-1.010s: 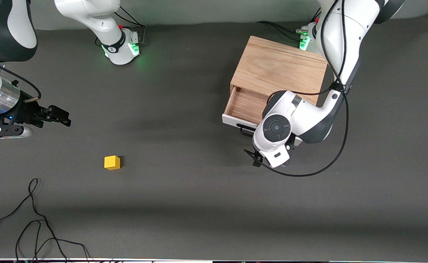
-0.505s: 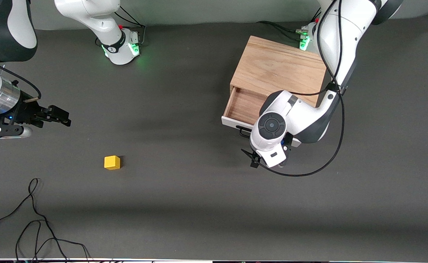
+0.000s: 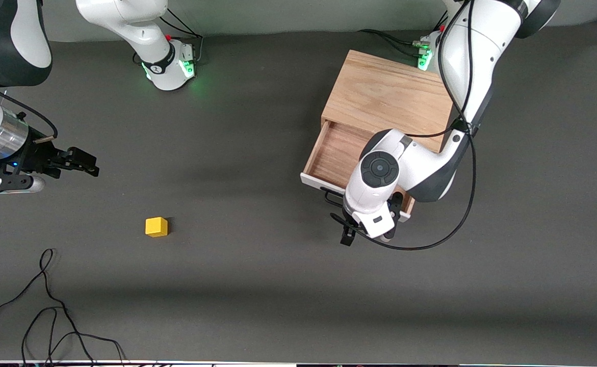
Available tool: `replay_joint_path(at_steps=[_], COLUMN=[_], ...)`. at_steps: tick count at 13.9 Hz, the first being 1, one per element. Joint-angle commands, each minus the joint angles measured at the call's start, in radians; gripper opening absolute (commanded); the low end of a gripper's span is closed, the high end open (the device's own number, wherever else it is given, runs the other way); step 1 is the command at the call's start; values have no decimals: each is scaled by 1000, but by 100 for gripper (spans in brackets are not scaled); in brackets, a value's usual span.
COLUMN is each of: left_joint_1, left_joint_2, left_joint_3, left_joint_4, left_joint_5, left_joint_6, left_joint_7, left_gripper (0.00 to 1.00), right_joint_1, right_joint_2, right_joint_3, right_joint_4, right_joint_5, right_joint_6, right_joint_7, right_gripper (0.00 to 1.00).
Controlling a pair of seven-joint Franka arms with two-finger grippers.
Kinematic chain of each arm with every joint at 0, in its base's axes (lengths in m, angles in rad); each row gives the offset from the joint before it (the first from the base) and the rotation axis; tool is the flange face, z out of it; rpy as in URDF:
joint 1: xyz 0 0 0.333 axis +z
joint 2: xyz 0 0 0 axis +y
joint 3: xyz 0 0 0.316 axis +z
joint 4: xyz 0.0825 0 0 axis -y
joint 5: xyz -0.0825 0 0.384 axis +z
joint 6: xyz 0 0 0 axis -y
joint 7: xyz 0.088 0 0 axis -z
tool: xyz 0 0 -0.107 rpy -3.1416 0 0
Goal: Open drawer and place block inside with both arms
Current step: 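Pull the drawer open with the left gripper while the right gripper reaches the cube, then grasp the yellow cube with the right gripper while the left gripper withdraws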
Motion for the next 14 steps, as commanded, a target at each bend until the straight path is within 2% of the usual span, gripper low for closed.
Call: replay_joint_path(at_steps=[1,4,7,9,12,14], left_joint_1=[-14,-3,47,78,203,294], left_joint_2=[22,-25,-53,-116,-238,-329], left_joint_3=[9,9,2,2,2,3], left_joint_4=[65,76,187,205,197,153], left_joint_5=[25,26,17,5,-149,-205], left_joint_6=[0,-50,-220,-337,-553,-653], left_joint_7=[-20,-14,40,193,517,707], left_gripper=[100,100,100,100,100,100], right_joint_1=[6,10,65,68,68,66], right_joint_2=[12,62,160,231,318,360], right_joint_3=[-2,3,13,13,12,9], right_joint_4=[23,23,22,12,-27,-78], right_joint_5=[5,16,15,7,-11,-28], right_joint_6=[-5,32,140,206,338,447], right_joint_7=[19,20,22,8,-1,-31], right_gripper=[100,100,100,100,100,100])
